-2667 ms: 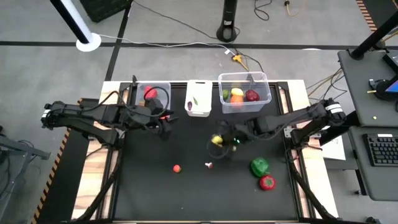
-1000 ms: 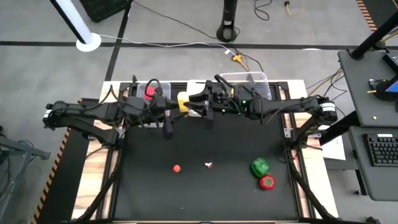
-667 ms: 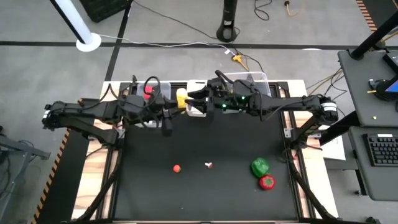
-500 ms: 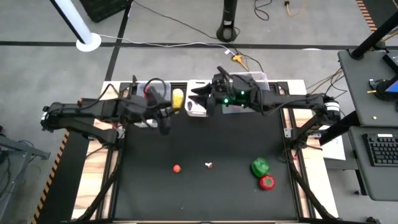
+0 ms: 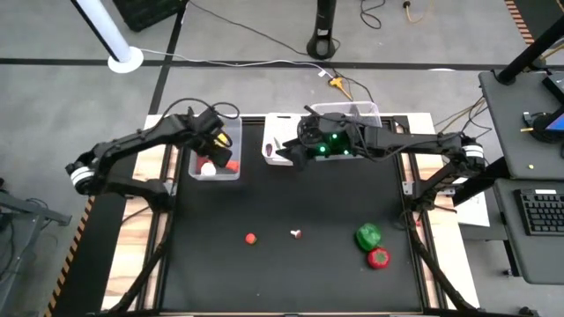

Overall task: Sort produce into baskets
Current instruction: Put the yellow corn into the left transparent bin, then put the brown mushroom into the white bin

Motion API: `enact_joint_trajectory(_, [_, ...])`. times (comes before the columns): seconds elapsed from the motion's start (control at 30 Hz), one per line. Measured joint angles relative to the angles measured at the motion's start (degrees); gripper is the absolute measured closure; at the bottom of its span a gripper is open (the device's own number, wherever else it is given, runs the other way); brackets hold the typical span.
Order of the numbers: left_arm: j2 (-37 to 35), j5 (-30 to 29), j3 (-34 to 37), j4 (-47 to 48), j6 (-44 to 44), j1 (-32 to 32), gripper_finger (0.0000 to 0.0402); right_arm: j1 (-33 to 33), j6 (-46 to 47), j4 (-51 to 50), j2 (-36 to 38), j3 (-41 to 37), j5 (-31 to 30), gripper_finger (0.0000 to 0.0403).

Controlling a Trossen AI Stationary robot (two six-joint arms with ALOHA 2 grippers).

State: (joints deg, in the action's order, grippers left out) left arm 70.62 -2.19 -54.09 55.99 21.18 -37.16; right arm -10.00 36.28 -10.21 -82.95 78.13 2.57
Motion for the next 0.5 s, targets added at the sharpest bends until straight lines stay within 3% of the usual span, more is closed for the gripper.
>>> enact_joint_trajectory(0.1, [2.4,0.8,1.1,-0.1,-0.9,-2.3,0.0310,0.1,1.8,-2.1,0.0,0.0,3.4,0.0155])
enact_joint_trajectory(0.2, [4.1,-2.5,1.2,-0.1,-1.2,-2.4,0.0299,0.5,4.7,-6.9,0.1,0.0,6.0,0.0143])
enact_joint_trajectory(0.5, [4.8,-4.6,-0.8,0.2,-1.6,-2.4,0.0225,7.3,12.1,-26.9,-3.1,0.0,5.8,0.0111])
